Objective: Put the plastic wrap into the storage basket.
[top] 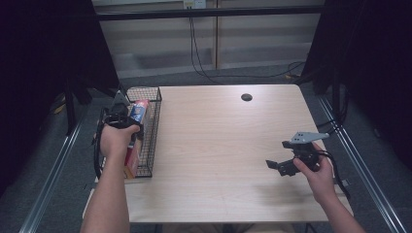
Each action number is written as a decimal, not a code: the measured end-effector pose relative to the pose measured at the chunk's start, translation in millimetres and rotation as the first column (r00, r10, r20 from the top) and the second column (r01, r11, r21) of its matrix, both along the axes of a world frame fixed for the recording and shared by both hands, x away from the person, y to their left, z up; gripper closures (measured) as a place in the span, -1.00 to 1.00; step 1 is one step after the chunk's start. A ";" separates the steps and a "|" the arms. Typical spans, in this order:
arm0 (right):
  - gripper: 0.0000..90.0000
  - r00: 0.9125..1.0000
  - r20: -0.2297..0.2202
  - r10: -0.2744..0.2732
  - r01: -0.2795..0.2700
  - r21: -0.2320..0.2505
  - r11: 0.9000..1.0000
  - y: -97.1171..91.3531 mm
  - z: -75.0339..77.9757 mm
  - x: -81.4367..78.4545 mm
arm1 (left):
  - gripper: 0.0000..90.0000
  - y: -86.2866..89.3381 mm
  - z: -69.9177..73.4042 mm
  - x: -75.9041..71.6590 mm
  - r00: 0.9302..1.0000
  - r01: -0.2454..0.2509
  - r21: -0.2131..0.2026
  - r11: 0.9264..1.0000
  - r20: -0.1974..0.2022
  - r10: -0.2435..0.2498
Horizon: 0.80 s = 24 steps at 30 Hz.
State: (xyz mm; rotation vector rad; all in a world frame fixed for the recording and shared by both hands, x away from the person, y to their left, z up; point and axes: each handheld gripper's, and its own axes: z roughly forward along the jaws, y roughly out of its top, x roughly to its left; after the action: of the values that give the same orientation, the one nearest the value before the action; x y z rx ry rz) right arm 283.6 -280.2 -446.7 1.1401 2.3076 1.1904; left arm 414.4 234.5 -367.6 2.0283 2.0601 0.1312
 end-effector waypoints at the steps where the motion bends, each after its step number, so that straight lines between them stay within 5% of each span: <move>1: -1.00 1.000 0.000 0.003 -0.003 0.001 1.000 0.0 0.0 0.0 | -0.07 0.0 -0.4 -0.1 1.000 -0.001 0.000 1.000 0.000 0.001; 24: -1.00 1.000 0.004 0.003 -0.003 0.003 1.000 -0.3 0.8 -0.6 | -0.07 0.3 -9.9 -1.1 1.000 -0.014 -0.003 1.000 -0.017 0.014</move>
State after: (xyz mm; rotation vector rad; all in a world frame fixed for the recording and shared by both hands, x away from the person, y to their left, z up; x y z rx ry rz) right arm 283.0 -280.5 -446.0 1.1345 2.3065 1.1964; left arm 413.2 234.8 -377.4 2.0207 2.0836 0.1141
